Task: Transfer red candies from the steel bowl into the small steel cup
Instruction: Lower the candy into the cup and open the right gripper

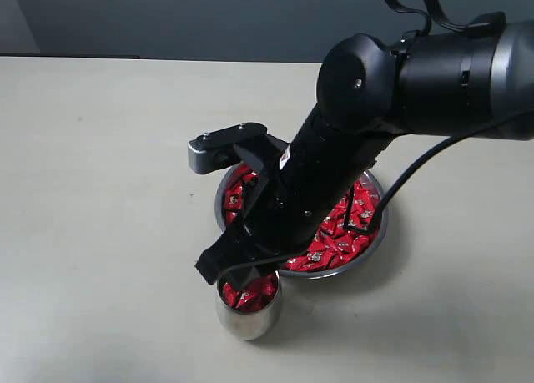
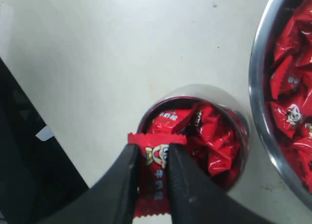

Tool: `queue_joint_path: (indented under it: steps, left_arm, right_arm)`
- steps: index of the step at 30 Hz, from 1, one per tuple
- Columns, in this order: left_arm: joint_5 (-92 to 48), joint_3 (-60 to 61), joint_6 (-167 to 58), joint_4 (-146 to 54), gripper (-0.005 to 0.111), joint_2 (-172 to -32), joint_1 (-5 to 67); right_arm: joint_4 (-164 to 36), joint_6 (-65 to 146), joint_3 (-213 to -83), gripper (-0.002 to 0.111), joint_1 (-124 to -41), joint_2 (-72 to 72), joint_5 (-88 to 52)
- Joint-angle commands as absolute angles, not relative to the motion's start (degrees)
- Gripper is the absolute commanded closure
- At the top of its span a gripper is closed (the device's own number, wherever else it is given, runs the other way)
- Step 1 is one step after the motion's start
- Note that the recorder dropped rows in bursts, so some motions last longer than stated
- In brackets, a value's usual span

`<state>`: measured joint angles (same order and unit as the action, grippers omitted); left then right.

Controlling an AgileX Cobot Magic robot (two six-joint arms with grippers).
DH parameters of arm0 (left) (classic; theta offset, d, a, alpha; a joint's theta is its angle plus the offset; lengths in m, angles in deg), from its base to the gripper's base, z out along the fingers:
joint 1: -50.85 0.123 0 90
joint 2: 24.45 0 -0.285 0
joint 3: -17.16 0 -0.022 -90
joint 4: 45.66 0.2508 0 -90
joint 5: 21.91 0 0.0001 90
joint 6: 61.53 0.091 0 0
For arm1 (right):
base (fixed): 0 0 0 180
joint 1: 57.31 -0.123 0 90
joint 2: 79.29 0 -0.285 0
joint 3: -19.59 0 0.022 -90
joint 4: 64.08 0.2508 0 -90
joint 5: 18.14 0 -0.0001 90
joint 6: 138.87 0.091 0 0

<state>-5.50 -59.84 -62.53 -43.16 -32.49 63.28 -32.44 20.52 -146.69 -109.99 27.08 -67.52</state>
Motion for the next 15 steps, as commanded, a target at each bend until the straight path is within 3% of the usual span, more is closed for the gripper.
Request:
queue_joint_path:
  steps: [1,15]
  left_arm:
    - [-5.6,-60.1,-62.7,-43.1,0.106,-32.2,63.3]
    - [-5.6,-60.1,-62.7,-43.1,0.106,-32.2,63.3]
  right_arm:
    - [-32.5,19.9,-146.7,0.109,-110.1,27.0,-67.3]
    - [-32.5,19.2,-146.9,0.109,-110.1,27.0,-67.2]
